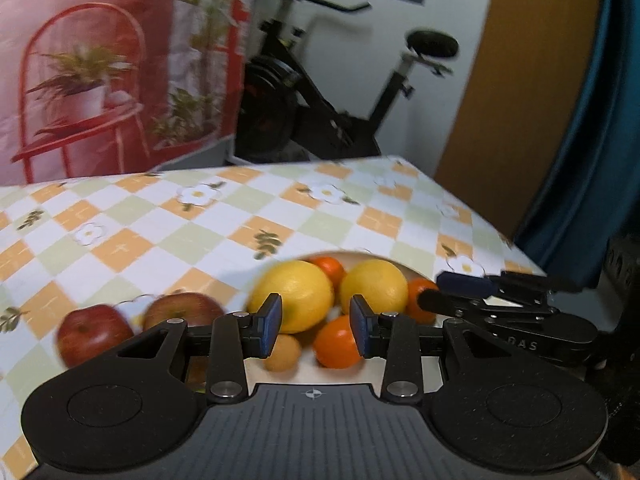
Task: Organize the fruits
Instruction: 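Open the left tool over the plate while the right tool releases the tangerine there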
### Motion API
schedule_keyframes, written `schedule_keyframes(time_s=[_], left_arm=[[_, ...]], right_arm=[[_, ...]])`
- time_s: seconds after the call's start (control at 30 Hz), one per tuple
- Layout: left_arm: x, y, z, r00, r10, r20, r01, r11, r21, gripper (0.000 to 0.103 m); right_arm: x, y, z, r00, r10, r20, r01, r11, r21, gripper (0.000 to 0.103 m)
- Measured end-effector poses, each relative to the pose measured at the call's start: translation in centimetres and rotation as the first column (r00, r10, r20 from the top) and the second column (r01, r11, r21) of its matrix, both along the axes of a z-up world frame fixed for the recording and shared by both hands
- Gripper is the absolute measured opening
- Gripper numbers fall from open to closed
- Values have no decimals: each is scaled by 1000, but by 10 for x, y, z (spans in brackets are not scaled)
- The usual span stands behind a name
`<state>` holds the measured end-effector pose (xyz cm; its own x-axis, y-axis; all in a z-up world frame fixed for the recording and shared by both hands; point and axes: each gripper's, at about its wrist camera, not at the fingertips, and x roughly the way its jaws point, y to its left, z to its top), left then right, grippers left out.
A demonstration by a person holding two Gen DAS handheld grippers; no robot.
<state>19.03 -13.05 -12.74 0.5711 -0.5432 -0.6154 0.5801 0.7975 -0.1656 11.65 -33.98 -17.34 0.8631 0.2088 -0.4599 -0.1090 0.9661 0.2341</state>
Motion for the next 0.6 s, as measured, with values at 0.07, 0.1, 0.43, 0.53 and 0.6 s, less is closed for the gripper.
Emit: schedule_keyframes(time_s=[0.07,0.1,0.43,0.53,0.6], left_arm=[[-2,12,1,999,35,3,-35,999,5,39],[-4,18,1,999,51,4,-51,999,6,39],[7,90,25,975,222,-1,-222,975,30,39],[5,98,31,971,237,15,-238,970,43,40],[2,105,33,971,239,26,-240,969,54,40]], right_arm=[[-3,-1,1,1000,1,21,-1,1000,8,36],[-5,-2,2,1000,-2,28,2,1000,14,36],[-16,2,15,999,-42,6,42,996,73,36],[-15,15,23,1000,-22,4,22,997,73,36],[-13,25,28,1000,1,3,-1,997,73,36]])
